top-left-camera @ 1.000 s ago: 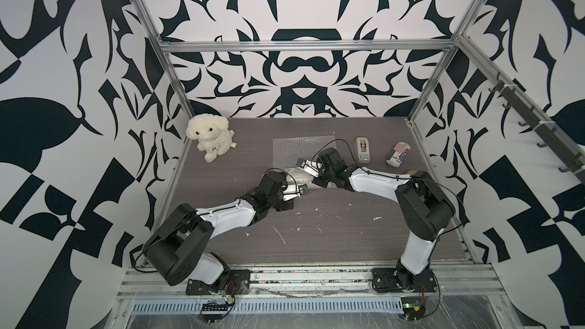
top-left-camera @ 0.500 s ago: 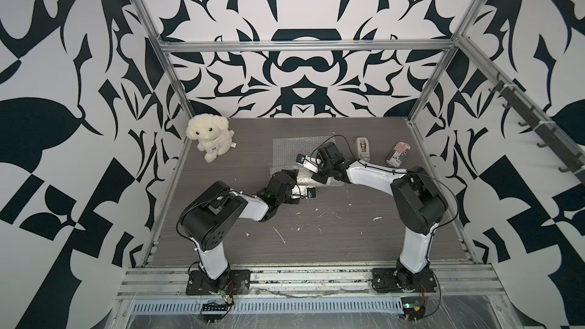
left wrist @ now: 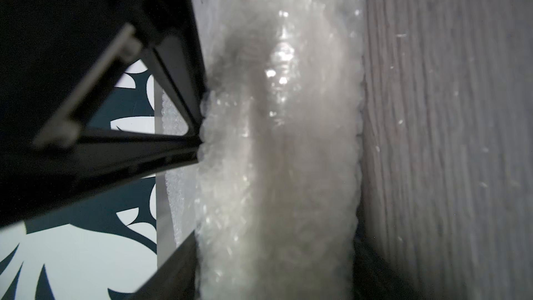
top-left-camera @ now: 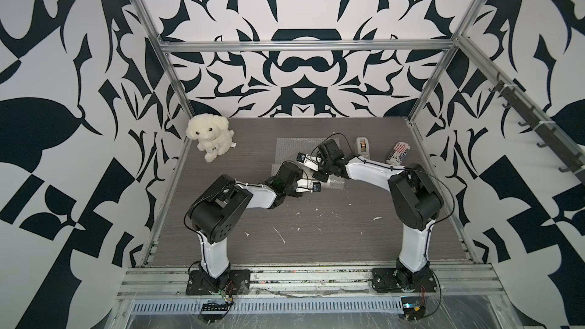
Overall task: Wrap vases in bubble wrap
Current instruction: Wrap the vase in bubble wrap.
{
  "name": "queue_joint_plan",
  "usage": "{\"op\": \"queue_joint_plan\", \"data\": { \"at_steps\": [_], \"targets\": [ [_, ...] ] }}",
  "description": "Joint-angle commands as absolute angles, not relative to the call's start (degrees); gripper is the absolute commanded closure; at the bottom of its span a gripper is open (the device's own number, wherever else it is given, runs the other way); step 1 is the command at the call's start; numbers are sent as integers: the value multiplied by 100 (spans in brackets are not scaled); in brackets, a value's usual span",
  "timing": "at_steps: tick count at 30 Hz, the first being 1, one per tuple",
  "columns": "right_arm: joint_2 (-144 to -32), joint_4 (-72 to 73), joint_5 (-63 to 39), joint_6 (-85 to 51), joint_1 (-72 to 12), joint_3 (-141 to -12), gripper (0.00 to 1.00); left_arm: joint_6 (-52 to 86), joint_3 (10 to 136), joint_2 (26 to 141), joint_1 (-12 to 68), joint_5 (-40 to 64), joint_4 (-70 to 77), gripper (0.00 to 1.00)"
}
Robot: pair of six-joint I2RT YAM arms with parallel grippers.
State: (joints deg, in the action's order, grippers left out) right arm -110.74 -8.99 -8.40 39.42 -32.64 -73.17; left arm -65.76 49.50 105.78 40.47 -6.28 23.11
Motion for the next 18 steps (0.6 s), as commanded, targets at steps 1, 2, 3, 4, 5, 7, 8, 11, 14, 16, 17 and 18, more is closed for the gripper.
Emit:
{"op": "queue_joint_plan", "data": {
  "at_steps": [1,2,3,4,5,7,8,11,14,16,17,18],
  "targets": [
    [-11058,-1655,-1298,3859,-3219,-7386,95,-6300,5100,10760,4025,-279,1060,31],
    [-11014,-1600,-1330,3788,-3186,-7429,85,-6217,5183,10726,4025,-212,851,32],
    [-10956,-1525,-1344,3749,-3158,-7451,80,-6144,5261,10702,4025,-134,640,33],
    [-10860,-1356,-1313,3686,-3115,-7449,71,-6038,5375,10682,4025,-70,355,33],
    [-10761,-1158,-1297,3601,-3071,-7424,63,-5917,5516,10677,4025,0,15,33],
    [-10562,-889,-1264,3473,-2968,-7419,56,-5708,5775,10681,4025,162,-645,37],
    [-10446,-711,-1208,3361,-2890,-7413,52,-5596,5863,10695,4025,234,-899,37],
    [-10083,-213,-756,3001,-2671,-7377,25,-5286,5971,10709,4025,400,-1319,38],
    [-9708,5,-472,2823,-2432,-7222,24,-4985,6270,10803,4025,533,-1955,40],
    [-9391,202,-401,2897,-2349,-6960,23,-4832,6425,10875,4025,651,-2333,40],
    [-9170,355,-394,3046,-2337,-6704,23,-4743,6563,10953,4025,649,-2613,41],
    [-8927,541,-404,3216,-2338,-6446,23,-4632,6716,11028,4028,744,-2871,42]
  ]
}}
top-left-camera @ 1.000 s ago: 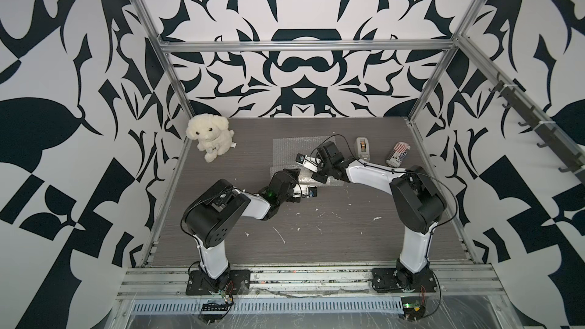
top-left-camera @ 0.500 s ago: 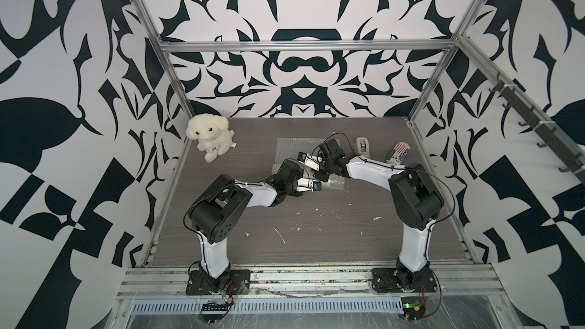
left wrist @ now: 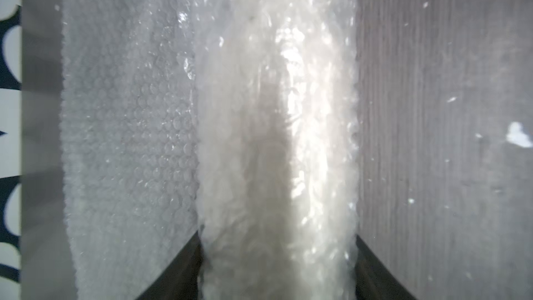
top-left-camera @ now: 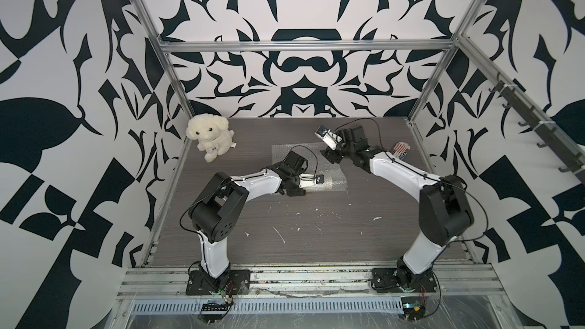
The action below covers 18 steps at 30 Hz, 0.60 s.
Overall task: Wrap vases in bubble wrap
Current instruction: Wrap the vase in bubble wrap.
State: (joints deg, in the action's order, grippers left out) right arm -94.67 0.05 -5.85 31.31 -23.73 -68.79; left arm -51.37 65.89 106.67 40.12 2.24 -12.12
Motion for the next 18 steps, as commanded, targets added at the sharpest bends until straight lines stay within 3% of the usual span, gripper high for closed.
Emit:
{"op": "queue_joint_plan", "data": {
  "at_steps": [1,4,9,14,18],
  "targets": [
    [-8616,765,-498,3439,-2335,-6071,23,-4576,6883,11103,4019,843,-3168,43],
    [-7757,1241,-912,3756,-2338,-5244,23,-4362,7079,11205,4017,1096,-3554,46],
    [-6555,864,-1217,4489,-2678,-4386,24,-4348,7355,11360,4007,1501,-4205,45],
    [-5869,497,-522,6002,-4010,-3417,24,-4261,7763,11673,4008,1653,-4637,47],
    [-5917,432,-136,6283,-4794,-3009,24,-4342,7814,11679,4004,1775,-4825,47]
  ]
}}
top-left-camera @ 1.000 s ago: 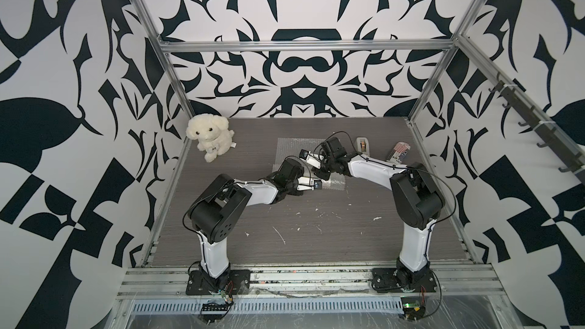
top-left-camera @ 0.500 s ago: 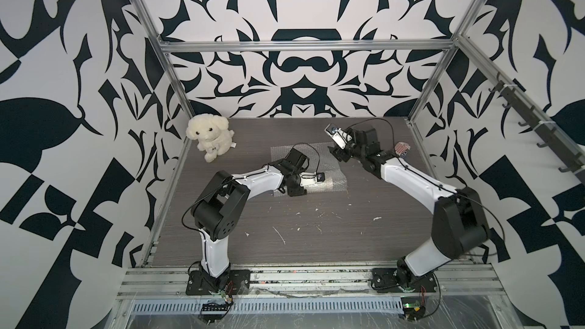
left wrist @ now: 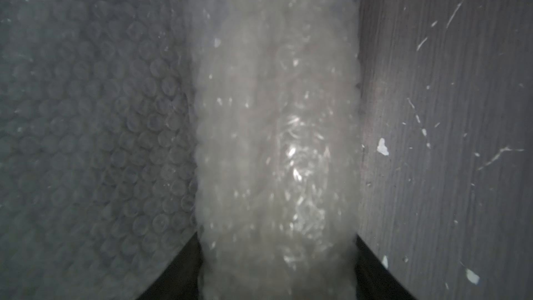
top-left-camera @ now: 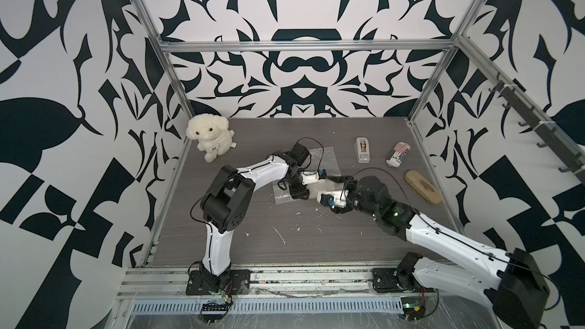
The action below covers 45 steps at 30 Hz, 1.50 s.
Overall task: Wrap vases in bubble wrap
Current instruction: Wrap the vase in bubble wrap.
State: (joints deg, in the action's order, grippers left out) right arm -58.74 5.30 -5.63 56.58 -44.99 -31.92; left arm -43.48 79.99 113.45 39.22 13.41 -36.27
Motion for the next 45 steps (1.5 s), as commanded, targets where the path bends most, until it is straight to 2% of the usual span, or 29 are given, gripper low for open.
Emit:
{"op": "queue_joint_plan", "data": {
  "at_steps": [1,4,11,17,33,38,40,41,43,44,45],
  "targets": [
    [-6039,498,12,6414,-4971,-2942,24,-4347,7814,11688,4003,1775,-4816,47],
    [-6573,870,391,6695,-5200,-2843,25,-4378,7904,11770,3999,1776,-4936,47],
    [-7857,2758,910,7073,-5177,-2722,24,-4447,8067,11916,3975,1837,-5146,48],
    [-8437,3443,1434,7217,-5120,-2787,23,-4465,8215,12027,3946,1864,-5286,48],
    [-9721,3292,1981,7519,-4737,-3473,25,-4506,8145,11976,3946,1854,-5256,49],
    [-9813,2531,1948,7579,-4737,-3621,35,-4509,8152,11953,3905,1848,-5212,49],
    [-9776,2291,1895,7511,-4737,-3653,38,-4494,8130,11883,3830,1916,-5145,44],
    [-9751,2127,1845,7453,-4737,-3690,38,-4479,8094,11815,3794,1935,-5049,38],
    [-9696,1740,1738,7381,-4738,-3791,41,-4406,7982,11647,3741,1911,-4802,22],
    [-9665,1648,1674,7323,-4736,-3813,42,-4441,7952,11568,3733,1903,-4767,5],
    [-9638,1536,1613,7308,-4733,-3836,42,-4447,7921,11496,3718,1828,-4702,0]
  ]
}}
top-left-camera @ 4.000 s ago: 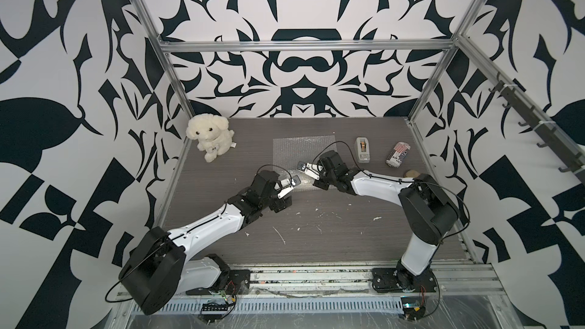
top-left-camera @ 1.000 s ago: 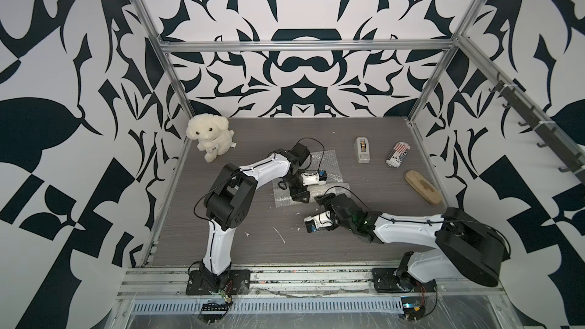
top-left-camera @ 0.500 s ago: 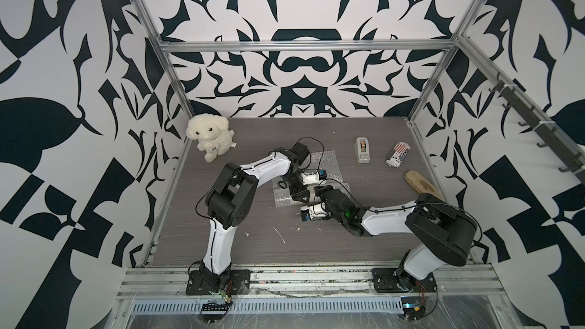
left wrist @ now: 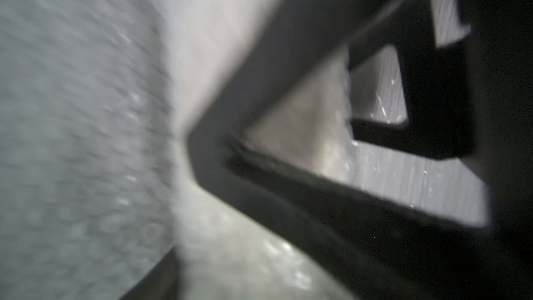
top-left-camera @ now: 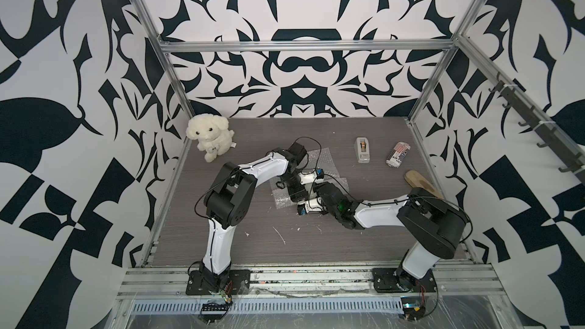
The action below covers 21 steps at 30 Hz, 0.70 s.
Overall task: Wrap vases in bubble wrap
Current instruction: Wrap the vase in bubble wrap.
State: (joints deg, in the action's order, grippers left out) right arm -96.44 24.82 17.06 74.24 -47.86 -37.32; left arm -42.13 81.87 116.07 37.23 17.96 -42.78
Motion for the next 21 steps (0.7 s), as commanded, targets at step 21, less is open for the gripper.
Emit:
{"op": "queue_joint_plan", "data": {
  "at_steps": [21],
  "targets": [
    [-9888,-3012,323,4286,-5058,-6471,44,-2841,5470,7065,2420,-516,91,0]
  ]
}}
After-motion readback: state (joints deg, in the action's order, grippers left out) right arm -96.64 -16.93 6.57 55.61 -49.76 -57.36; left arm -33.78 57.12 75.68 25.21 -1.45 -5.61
